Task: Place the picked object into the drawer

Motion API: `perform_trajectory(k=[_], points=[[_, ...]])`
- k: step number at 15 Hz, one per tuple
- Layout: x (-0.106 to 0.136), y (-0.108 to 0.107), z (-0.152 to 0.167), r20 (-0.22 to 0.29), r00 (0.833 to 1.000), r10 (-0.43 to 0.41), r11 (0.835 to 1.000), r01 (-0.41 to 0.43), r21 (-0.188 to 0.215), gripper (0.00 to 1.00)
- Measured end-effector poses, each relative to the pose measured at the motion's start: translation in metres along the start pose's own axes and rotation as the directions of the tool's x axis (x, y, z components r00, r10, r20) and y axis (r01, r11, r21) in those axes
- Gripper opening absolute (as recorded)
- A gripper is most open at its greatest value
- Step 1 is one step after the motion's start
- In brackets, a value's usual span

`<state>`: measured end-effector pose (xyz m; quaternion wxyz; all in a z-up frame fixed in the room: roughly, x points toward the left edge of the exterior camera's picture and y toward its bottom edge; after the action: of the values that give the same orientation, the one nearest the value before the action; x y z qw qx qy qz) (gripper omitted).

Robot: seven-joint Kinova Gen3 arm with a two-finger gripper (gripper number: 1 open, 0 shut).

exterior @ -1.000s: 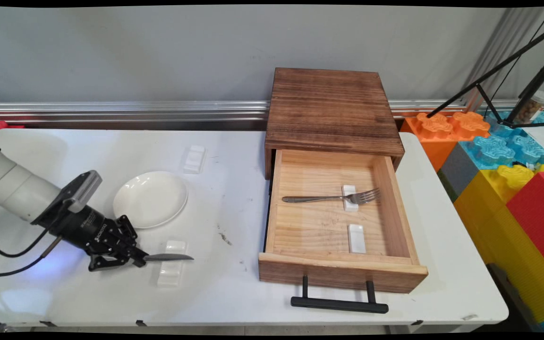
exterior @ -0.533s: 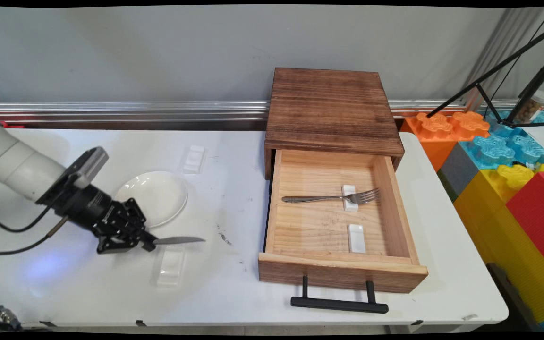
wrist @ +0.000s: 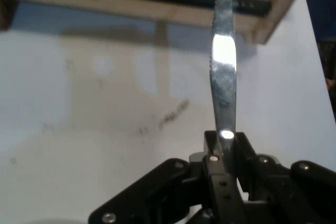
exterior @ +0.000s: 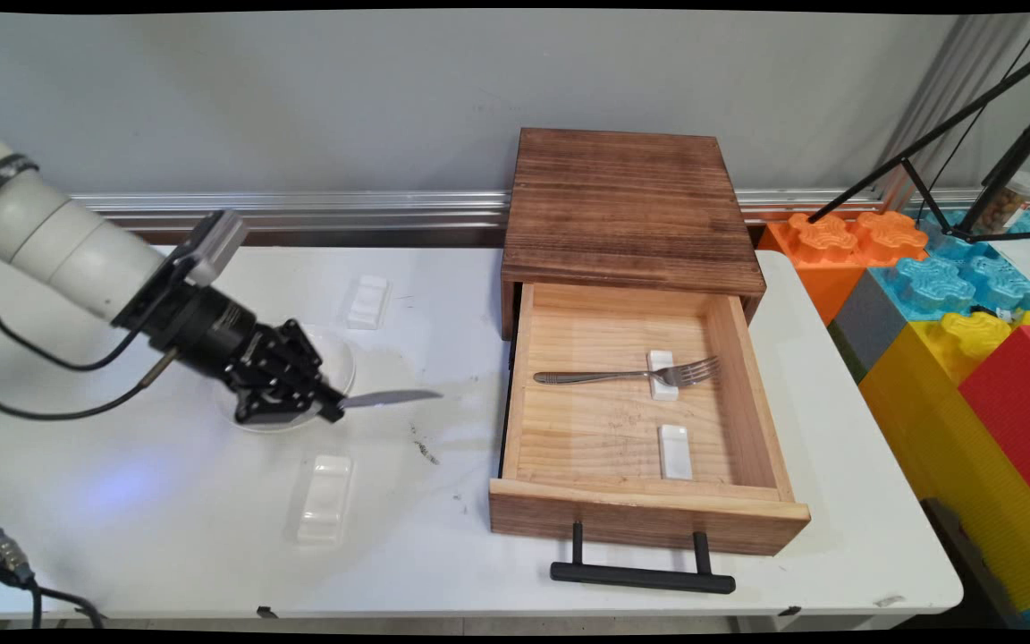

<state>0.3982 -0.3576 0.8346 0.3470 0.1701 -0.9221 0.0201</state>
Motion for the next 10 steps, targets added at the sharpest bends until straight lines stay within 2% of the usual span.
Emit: perform_trajectory(k=[5, 10], points=[[0.052, -0.007, 0.013, -0.044, 0.999, 0.013, 1.0, -0.012, 0.025, 0.0], [0.096, -0.01, 0.032, -0.086, 0.996, 0.025, 0.999, -0.022, 0.033, 0.0]])
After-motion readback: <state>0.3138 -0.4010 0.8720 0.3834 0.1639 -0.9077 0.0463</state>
